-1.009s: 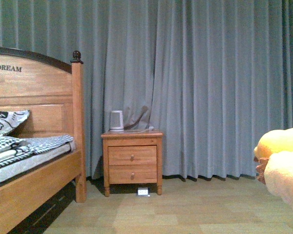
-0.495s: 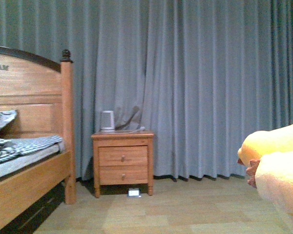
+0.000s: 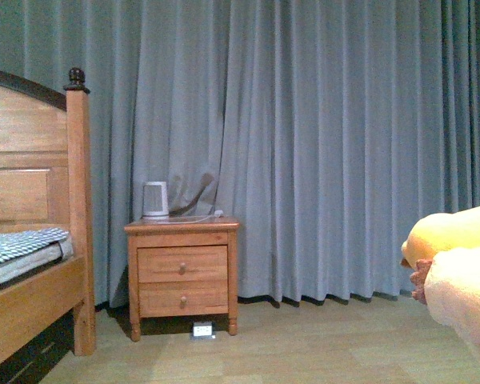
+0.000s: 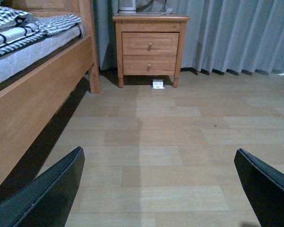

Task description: Put away toys

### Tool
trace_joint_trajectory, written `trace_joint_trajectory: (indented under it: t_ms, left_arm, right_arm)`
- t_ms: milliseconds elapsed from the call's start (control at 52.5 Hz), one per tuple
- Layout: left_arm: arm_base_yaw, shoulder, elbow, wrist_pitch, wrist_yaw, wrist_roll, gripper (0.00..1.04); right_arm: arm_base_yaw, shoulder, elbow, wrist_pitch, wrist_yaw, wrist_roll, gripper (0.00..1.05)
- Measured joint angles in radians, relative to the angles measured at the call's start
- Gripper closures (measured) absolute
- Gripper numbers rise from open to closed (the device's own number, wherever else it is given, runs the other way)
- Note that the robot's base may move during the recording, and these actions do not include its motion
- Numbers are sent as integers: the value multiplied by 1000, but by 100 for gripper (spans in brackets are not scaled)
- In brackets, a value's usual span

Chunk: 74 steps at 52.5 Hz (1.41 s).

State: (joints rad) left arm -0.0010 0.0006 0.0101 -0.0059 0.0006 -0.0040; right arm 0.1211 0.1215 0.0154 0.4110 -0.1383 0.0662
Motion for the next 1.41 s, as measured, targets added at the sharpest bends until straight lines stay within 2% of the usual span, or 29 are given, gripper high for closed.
trace_joint_trajectory:
  t_ms: [1409]
  left_arm:
    - [0, 0, 0, 0, 0, 0, 6]
  right_arm:
    - [0, 1, 0, 0, 1, 0, 97]
